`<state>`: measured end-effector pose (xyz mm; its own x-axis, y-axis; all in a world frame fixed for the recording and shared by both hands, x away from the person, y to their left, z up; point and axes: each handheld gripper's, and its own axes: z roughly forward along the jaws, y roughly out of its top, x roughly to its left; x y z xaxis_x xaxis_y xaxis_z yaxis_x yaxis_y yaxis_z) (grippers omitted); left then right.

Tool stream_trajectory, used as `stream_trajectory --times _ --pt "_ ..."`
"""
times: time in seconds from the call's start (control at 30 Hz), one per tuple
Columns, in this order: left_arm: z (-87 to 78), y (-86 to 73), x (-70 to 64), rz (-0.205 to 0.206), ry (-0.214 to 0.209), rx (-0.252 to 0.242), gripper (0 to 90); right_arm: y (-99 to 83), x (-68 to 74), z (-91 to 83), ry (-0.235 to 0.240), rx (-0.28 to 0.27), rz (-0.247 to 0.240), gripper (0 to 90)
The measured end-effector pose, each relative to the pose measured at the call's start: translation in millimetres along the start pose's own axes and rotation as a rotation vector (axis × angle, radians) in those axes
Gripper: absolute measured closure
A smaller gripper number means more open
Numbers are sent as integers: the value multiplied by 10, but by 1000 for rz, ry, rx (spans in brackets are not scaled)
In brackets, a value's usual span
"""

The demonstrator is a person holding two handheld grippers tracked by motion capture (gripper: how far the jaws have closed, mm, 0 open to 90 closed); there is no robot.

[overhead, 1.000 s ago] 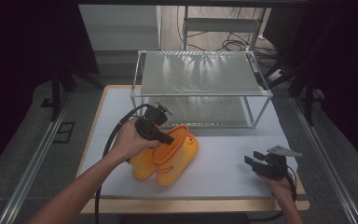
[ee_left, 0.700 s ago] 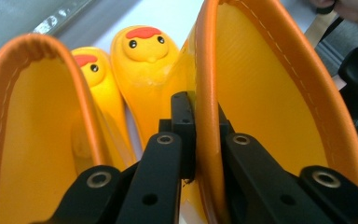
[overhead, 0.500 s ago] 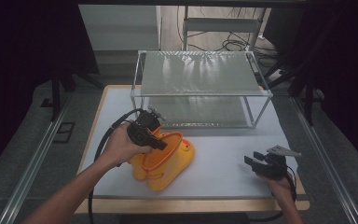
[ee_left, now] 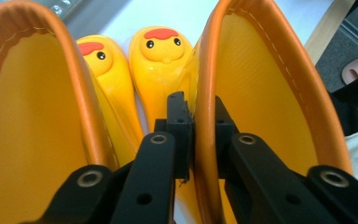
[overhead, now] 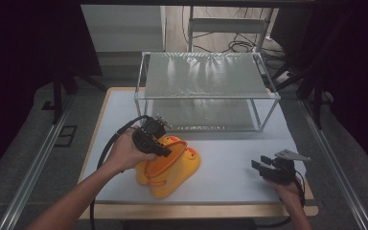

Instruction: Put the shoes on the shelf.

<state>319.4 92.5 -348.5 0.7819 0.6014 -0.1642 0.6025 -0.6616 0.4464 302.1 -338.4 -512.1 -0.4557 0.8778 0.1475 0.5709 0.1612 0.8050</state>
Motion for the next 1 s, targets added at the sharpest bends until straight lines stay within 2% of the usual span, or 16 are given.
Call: stream_trajectory --times 0.1,0.37,0.5,0.7,0.83,0.93,1.0 --pt "-77 -5 -3 -10 -4 -41 751 0 5 2 1 -1 -5 475" --pt "-294 -4 22 -16 -29 -82 636 2 6 2 1 -4 -1 475" --pt "-407 -8 49 -33 -50 -115 579 0 1 1 1 0 -5 474" --pt "-598 -34 108 -65 -54 -152 517 -2 -2 2 0 1 -3 472" --pt "-640 -69 152 -77 -58 -143 490 -2 -1 3 -1 2 -4 472" --pt "-579 -99 192 -94 -69 -119 442 -2 2 7 -1 1 -1 472" --pt "-508 -112 214 -102 -96 -96 411 -3 3 11 -2 3 -5 472"
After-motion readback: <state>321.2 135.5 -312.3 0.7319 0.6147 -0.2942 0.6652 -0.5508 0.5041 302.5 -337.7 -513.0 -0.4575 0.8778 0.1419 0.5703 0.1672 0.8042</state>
